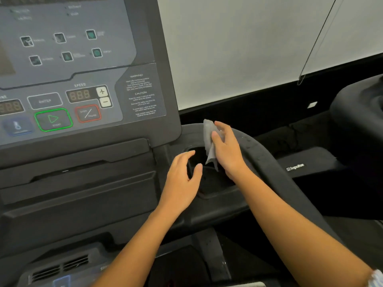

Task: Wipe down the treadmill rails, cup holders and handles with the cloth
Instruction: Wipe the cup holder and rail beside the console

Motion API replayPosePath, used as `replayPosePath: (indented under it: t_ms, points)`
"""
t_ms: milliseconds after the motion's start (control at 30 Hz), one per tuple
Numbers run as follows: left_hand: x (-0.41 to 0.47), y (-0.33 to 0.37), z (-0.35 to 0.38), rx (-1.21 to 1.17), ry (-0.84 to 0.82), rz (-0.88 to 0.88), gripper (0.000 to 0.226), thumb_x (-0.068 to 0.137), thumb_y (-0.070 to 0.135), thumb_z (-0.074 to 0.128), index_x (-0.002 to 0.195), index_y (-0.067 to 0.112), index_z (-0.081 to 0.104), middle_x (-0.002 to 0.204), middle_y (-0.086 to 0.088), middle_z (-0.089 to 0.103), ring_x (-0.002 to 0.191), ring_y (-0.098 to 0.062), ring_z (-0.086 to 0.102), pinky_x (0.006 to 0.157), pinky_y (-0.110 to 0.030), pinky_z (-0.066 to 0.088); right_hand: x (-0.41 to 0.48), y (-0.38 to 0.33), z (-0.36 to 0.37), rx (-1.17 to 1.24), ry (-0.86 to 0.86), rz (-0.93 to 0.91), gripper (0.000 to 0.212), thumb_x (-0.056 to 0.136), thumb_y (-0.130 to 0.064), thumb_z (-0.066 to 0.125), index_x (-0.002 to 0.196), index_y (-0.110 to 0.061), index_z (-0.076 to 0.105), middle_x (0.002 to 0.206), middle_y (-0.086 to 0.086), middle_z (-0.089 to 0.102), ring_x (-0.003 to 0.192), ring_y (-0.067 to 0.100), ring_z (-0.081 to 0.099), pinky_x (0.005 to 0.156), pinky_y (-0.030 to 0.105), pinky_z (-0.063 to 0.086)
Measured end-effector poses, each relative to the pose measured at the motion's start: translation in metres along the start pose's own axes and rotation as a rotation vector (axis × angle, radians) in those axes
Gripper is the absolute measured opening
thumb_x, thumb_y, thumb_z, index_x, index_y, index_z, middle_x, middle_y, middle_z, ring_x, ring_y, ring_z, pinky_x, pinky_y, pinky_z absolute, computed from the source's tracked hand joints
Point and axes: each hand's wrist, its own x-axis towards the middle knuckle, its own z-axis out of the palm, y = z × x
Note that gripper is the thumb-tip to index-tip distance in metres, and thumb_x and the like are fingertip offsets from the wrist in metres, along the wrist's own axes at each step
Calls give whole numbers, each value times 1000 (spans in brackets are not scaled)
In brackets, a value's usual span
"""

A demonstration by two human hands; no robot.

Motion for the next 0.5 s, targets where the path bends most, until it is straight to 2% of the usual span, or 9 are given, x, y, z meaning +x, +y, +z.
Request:
replayPosePath:
  t_ms: [100, 167, 267, 367, 433, 500]
  points:
    - [11, 25, 12, -336, -113, -184, 36, 95, 39, 44, 128, 28, 46, 122, 12, 53, 103, 3, 52, 81, -14, 41, -30, 0, -2, 220, -69, 69, 31, 100, -24, 39, 131, -24, 42, 121, 2, 55, 104, 13, 59, 87, 33, 53]
    - [16, 31, 20, -434, -219, -300, 35, 93, 49, 40, 121, 30, 50, 106, 15, 59, 90, 4, 55, 69, -15, 41, -43, 5, -3, 214, -109, 97, 32, 100, -31, 37, 130, -27, 45, 119, -2, 57, 107, 11, 58, 93, 39, 51]
    - [24, 27, 27, -459, -254, -361, 41, 91, 51, 45, 120, 22, 52, 104, 7, 64, 95, -7, 61, 77, -24, 48, -46, 9, -11, 233, -157, 159, 39, 99, -42, 29, 131, -31, 49, 124, -5, 59, 111, 8, 56, 97, 37, 47]
    - [37, 25, 27, -404, -203, -307, 31, 92, 34, 52, 116, 15, 56, 98, 0, 66, 87, -12, 64, 68, -21, 49, -40, 7, -31, 283, -215, 184, 44, 101, -42, 20, 132, -27, 49, 134, -3, 53, 122, 8, 48, 103, 27, 37]
    - [49, 22, 28, -278, -117, -216, 24, 90, 32, 55, 109, 17, 58, 97, 1, 64, 88, -11, 61, 68, -23, 50, -35, 4, -46, 175, -169, 131, 42, 102, -39, 20, 125, -27, 54, 131, -7, 53, 125, 6, 45, 102, 21, 31]
    - [62, 18, 27, -142, -1, -113, 22, 89, 31, 56, 109, 20, 56, 103, 2, 59, 93, -13, 58, 73, -28, 50, -30, 2, -63, -37, -23, 75, 44, 102, -37, 25, 123, -18, 58, 128, -2, 57, 120, 9, 49, 95, 19, 34]
